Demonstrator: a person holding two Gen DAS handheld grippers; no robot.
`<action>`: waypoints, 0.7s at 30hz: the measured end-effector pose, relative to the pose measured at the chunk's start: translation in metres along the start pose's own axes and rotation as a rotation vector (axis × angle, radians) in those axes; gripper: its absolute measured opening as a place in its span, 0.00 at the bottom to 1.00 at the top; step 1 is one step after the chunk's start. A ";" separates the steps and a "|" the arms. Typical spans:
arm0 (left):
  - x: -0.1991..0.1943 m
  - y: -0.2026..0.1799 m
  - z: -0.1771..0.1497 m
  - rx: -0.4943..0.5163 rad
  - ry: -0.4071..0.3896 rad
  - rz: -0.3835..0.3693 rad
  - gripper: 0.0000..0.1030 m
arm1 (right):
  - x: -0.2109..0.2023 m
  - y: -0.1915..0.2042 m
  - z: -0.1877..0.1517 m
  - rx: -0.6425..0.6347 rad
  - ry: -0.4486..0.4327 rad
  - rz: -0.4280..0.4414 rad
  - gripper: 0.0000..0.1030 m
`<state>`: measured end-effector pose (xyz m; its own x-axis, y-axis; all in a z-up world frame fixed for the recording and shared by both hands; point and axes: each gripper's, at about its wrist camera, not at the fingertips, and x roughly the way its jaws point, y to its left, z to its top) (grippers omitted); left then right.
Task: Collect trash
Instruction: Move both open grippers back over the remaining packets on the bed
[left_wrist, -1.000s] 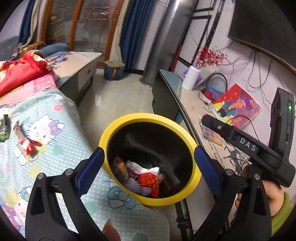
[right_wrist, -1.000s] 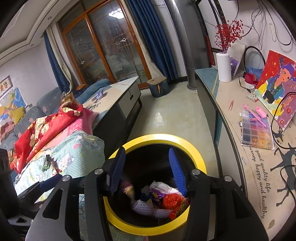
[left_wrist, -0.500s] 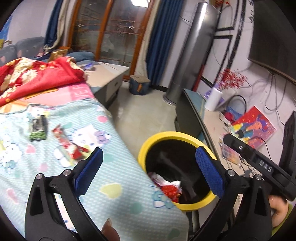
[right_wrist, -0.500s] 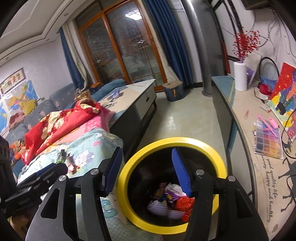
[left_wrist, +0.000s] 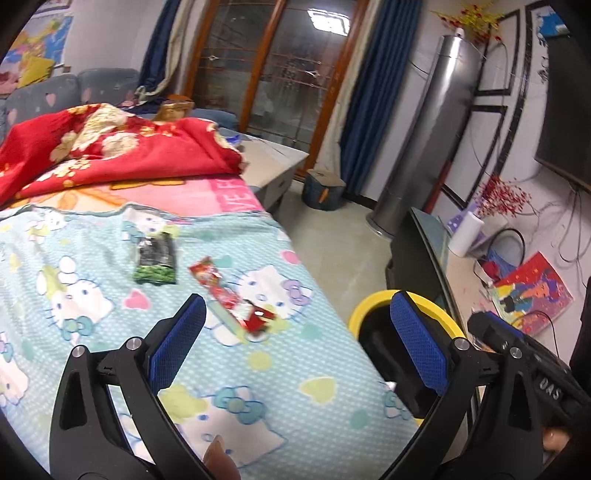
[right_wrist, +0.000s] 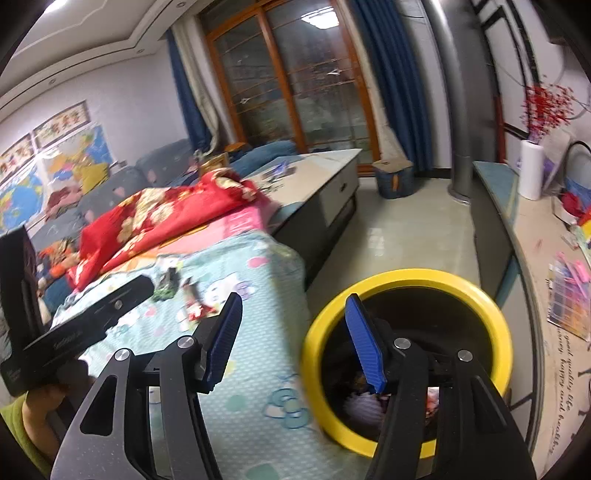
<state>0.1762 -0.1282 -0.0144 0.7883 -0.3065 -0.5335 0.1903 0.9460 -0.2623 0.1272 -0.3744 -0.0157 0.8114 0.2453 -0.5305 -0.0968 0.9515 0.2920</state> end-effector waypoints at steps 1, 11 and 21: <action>-0.001 0.004 0.001 -0.007 -0.003 0.007 0.89 | 0.002 0.005 0.000 -0.010 0.004 0.007 0.55; -0.011 0.060 0.006 -0.101 -0.024 0.108 0.89 | 0.028 0.058 -0.001 -0.113 0.066 0.105 0.56; -0.013 0.105 0.014 -0.155 -0.021 0.172 0.89 | 0.077 0.103 0.001 -0.224 0.151 0.164 0.56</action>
<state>0.1941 -0.0239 -0.0240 0.8136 -0.1387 -0.5647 -0.0385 0.9562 -0.2902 0.1799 -0.2578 -0.0260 0.6812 0.4079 -0.6079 -0.3576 0.9100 0.2100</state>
